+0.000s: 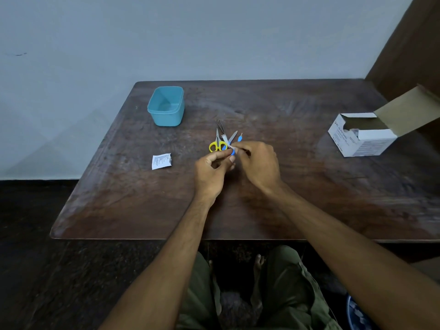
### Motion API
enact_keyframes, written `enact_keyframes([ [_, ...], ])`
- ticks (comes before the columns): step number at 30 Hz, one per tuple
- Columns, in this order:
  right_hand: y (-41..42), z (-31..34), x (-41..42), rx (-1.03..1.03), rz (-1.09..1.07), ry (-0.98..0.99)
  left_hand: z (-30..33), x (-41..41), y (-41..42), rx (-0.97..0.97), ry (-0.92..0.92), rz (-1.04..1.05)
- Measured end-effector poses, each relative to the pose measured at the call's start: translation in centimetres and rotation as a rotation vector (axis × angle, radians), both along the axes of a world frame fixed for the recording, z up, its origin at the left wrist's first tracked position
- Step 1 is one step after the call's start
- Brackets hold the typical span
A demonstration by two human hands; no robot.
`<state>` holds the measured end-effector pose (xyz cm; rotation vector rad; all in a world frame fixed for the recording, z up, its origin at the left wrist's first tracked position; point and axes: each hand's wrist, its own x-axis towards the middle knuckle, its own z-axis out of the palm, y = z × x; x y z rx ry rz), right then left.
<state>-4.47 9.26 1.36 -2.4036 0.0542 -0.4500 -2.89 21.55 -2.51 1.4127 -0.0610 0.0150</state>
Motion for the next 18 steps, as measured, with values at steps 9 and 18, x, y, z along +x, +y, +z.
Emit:
enact_keyframes([
  [9, -0.1, -0.2, -0.1, 0.057, 0.016, -0.089, 0.3, 0.4, 0.6, -0.080, 0.093, -0.144],
  [18, -0.8, 0.3, -1.5, -0.274, 0.146, -0.077, 0.2, 0.3, 0.1, -0.015, 0.104, -0.132],
])
